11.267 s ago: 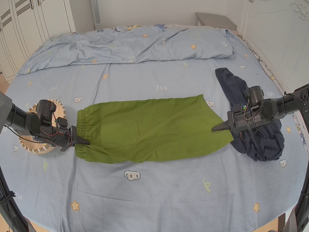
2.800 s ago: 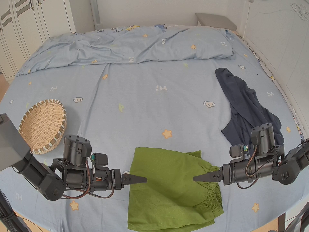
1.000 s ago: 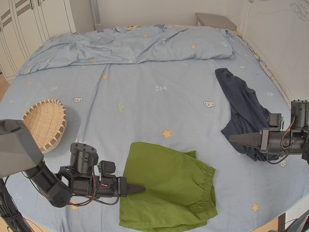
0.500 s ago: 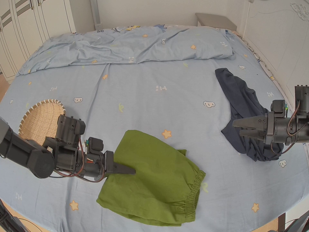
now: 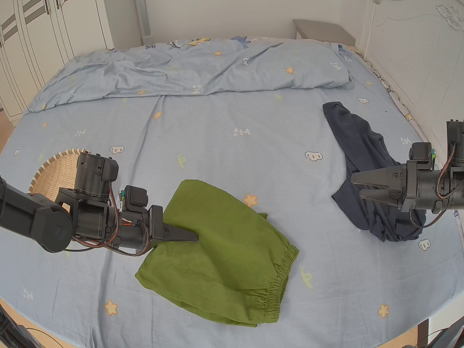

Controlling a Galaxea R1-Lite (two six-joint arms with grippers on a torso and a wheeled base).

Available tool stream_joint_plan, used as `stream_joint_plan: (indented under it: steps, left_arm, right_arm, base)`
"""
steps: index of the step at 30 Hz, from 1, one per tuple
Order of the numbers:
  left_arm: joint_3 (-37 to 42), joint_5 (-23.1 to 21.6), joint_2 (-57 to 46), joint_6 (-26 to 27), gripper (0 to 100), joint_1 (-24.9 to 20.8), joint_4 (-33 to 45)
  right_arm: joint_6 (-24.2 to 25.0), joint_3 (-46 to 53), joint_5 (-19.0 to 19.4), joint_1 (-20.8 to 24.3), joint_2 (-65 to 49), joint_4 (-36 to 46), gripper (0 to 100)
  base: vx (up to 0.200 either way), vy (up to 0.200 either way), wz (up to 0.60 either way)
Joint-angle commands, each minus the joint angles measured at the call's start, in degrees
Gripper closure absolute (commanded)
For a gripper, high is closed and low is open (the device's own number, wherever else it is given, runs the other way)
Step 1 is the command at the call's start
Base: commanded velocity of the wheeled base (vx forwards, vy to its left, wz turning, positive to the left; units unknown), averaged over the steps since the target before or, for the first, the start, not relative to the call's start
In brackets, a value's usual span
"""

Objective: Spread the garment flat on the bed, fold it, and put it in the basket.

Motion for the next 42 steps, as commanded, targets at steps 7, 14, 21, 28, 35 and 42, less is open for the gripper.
stream_joint_plan:
  steps: [7,14,21,28,35,42]
  left_arm:
    - [-0.35,0.02,-2.18,-0.05,100,-0.49,1.72]
    - [-0.26,0.1,-1.83,-0.05,100,-0.67,1.72]
    - [-0.08,0.1,-1.83,0.04,100,-0.93,1.63]
    - [0.09,0.19,-1.83,0.04,100,-1.02,1.46]
    - [0.09,0.28,-2.71,1.01,100,-0.84,1.54]
    - [-5.45,0.72,-4.9,9.09,100,-0.31,6.91]
  right_arm:
    - [0.01,0.01,-0.08,0.26,-0.22,-0.13,0]
    - [0.01,0.01,-0.08,0.26,-0.31,-0.13,0]
    - [0.01,0.01,-0.08,0.26,-0.31,-0.13,0]
    - [-0.17,0.27,-0.08,0.34,-0.13,-0.22,0]
    - [-0.43,0.45,0.01,0.43,-0.13,-0.22,0]
    - [-0.61,0.8,-0.34,0.61,-0.22,-0.13,0]
  base:
    - [0.0,0.2,0.0]
    - [0.0,0.2,0.0]
    - [0.0,0.2,0.0]
    - [0.0,0.086,0.0]
    - [0.0,0.0,0.0]
    - [0.0,0.0,0.0]
